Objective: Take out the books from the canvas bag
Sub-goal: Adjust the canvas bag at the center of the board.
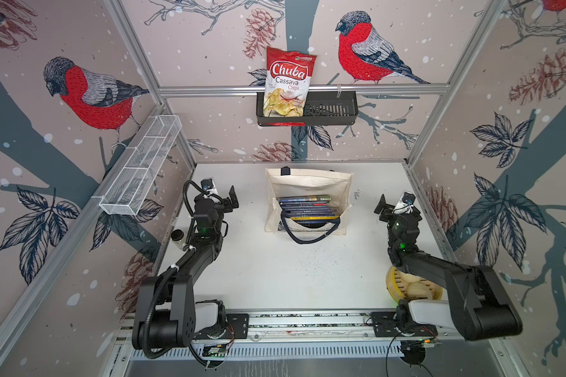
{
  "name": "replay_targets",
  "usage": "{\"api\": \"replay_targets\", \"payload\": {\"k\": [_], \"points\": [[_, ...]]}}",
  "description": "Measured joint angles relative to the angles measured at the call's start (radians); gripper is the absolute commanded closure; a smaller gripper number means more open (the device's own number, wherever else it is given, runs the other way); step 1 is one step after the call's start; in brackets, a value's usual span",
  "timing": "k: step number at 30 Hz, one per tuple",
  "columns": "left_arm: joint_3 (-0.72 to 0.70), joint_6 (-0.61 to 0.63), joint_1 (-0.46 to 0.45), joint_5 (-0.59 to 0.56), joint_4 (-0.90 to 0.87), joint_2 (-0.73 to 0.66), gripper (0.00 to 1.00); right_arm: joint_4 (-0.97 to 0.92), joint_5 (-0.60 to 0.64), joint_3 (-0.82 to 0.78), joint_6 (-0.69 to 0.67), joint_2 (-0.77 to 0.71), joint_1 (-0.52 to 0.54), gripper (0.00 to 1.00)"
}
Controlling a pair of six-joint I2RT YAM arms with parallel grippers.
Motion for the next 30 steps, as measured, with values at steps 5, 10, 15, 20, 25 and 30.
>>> {"api": "replay_targets", "payload": {"k": [5, 10, 15, 20, 25, 30], "points": [[0.153, -0.178, 0.002, -0.034, -0.243, -0.1, 0.02, -0.268, 0.068, 0.163, 0.2, -0.169, 0.024, 0.01], [0.148, -0.399, 0.007, 0.088, -0.344, -0.225, 0.02, -0.4, -0.163, 0.245, 0.38, -0.235, -0.072, 0.0], [0.385, -0.467, -0.058, 0.194, -0.55, -0.204, 0.02, -0.479, -0.367, 0.262, 0.573, -0.259, -0.12, 0.0], [0.649, -0.491, -0.183, 0.162, -0.811, -0.107, 0.02, -0.628, -0.433, 0.368, 0.575, -0.261, -0.09, 0.0], [0.889, -0.499, -0.309, 0.125, -1.065, 0.049, 0.02, -0.721, -0.359, 0.387, 0.508, -0.277, 0.019, 0.0], [1.106, -0.479, -0.444, 0.072, -1.291, 0.198, 0.02, -0.78, -0.274, 0.38, 0.461, -0.28, 0.062, 0.0]]}}
